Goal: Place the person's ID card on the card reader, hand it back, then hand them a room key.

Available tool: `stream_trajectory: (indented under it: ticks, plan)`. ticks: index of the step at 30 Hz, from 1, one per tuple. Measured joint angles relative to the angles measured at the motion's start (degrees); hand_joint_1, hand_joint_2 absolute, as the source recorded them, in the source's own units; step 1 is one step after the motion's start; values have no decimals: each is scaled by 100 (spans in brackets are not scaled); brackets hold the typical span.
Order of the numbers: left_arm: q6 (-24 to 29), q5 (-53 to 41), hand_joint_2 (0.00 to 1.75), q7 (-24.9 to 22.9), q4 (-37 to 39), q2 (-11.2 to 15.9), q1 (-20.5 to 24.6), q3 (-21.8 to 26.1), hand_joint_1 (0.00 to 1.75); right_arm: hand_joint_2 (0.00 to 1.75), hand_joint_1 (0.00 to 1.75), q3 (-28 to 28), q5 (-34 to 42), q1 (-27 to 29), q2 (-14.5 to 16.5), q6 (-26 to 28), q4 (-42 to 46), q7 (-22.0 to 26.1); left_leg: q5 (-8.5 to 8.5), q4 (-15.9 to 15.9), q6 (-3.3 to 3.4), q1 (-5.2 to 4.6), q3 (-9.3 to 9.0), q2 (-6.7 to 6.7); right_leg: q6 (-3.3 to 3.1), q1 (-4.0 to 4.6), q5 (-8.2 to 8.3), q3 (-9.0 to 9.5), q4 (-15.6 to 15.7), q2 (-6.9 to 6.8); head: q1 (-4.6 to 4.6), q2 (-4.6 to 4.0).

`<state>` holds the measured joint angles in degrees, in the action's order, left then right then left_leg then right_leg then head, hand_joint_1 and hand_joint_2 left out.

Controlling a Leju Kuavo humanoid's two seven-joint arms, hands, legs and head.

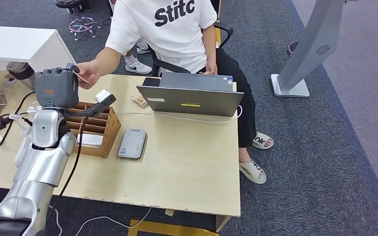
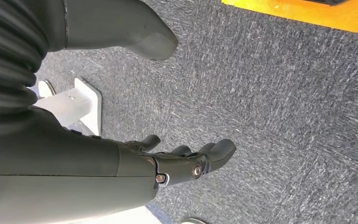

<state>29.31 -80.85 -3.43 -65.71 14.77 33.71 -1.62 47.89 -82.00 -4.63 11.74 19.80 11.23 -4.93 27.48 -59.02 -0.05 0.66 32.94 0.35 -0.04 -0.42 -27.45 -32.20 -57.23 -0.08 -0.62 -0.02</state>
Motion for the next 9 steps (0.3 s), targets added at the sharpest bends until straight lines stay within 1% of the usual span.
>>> stream_trajectory:
  ticks: [1,4,5,9]
  plan:
    - [2,18,175,-11,35,-30,30,-47,162,175,0,0,8,-2,0,0,0,0,0,0,0,0,0,0,0,0,0,0,0,0,0,0]
    - [22,177,175,-19,105,-108,81,-164,31,175,0,0,31,-7,0,-4,0,11,0,0,0,0,0,1,0,0,0,-1,0,1,-1,0]
    - [39,246,175,-19,116,-132,88,-194,0,175,0,0,34,-7,0,-9,0,14,0,0,0,0,0,1,0,0,0,-2,0,1,-1,0]
    - [97,406,175,-17,125,-211,100,-245,0,175,0,0,37,-6,0,-32,0,15,0,0,0,1,0,1,0,1,0,-2,0,1,0,0]
